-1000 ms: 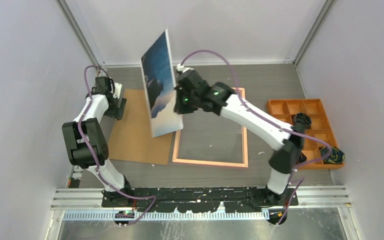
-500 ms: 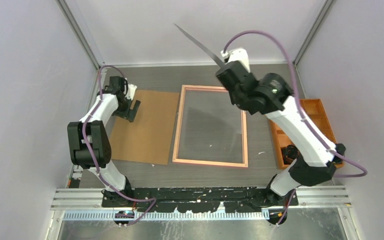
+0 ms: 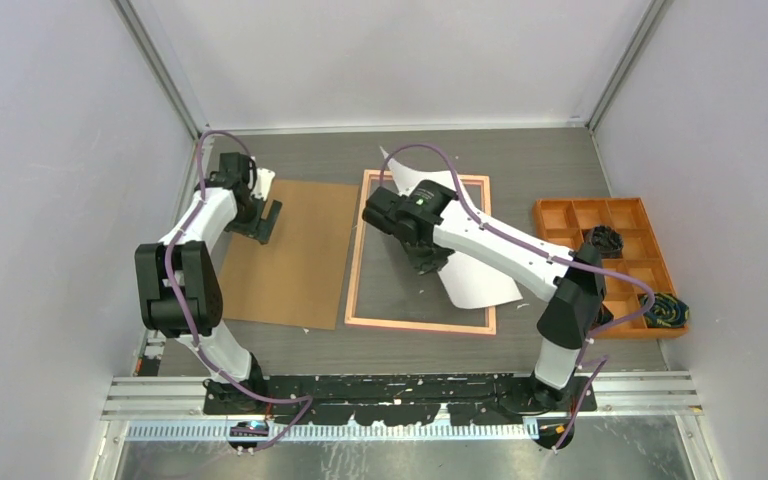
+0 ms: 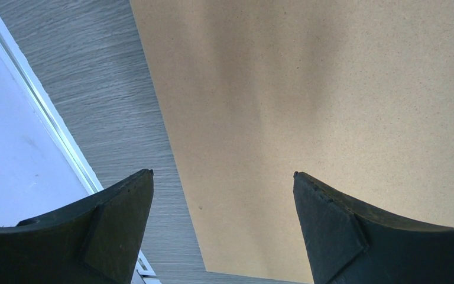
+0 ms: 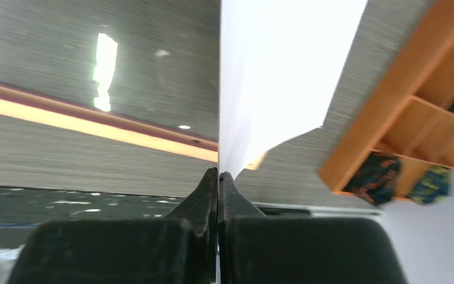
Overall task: Put the photo into the frame
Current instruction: Turn over the photo from the photo frame.
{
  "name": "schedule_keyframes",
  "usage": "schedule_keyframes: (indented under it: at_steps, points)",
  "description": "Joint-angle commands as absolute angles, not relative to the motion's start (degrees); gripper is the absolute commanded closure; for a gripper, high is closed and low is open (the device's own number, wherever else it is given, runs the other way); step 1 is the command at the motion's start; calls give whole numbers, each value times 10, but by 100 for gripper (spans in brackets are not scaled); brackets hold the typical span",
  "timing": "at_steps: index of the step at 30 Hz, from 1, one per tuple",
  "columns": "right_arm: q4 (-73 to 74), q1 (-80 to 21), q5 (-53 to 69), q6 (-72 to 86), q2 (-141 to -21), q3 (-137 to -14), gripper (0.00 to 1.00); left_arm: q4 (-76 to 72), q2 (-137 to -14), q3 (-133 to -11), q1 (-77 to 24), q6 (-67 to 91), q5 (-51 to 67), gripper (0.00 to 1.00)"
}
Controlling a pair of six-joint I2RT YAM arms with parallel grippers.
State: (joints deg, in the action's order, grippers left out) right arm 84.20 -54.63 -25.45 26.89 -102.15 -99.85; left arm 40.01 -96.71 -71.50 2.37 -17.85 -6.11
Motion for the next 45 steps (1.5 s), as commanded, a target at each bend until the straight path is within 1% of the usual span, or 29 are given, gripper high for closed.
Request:
schedule_keyframes:
  at_steps: [1, 5, 6, 10, 15, 22, 33, 41, 42, 45]
  points:
    - [745, -546, -142, 354, -1024, -1024, 99, 384, -936, -709, 25, -170, -55, 11]
    - [678, -537, -25, 415, -1078, -1025, 99, 377, -928, -698, 25, -182, -59, 10]
    - [664, -537, -18, 435, -1090, -1027, 99, 378, -929, -698, 25, -184, -59, 10]
    - [633, -536, -65, 529, -1112, -1023, 99, 378, -927, -695, 25, -189, -63, 10]
    - [617, -537, -118, 597, -1099, -997, 99, 371, -925, -689, 25, -196, -65, 10]
    - [618, -535, -129, 623, -1089, -971, 99, 361, -936, -688, 25, -199, -60, 10]
    - [646, -527, -169, 594, -1091, -974, 99, 356, -931, -681, 25, -207, -69, 10]
    - [627, -522, -150, 577, -1109, -980, 99, 361, -928, -685, 26, -216, -72, 10]
    - [625, -521, -148, 577, -1110, -980, 95, 362, -928, -685, 26, -216, -72, 11]
    - [613, -519, -143, 574, -1109, -978, 79, 360, -929, -685, 25, -218, -75, 11]
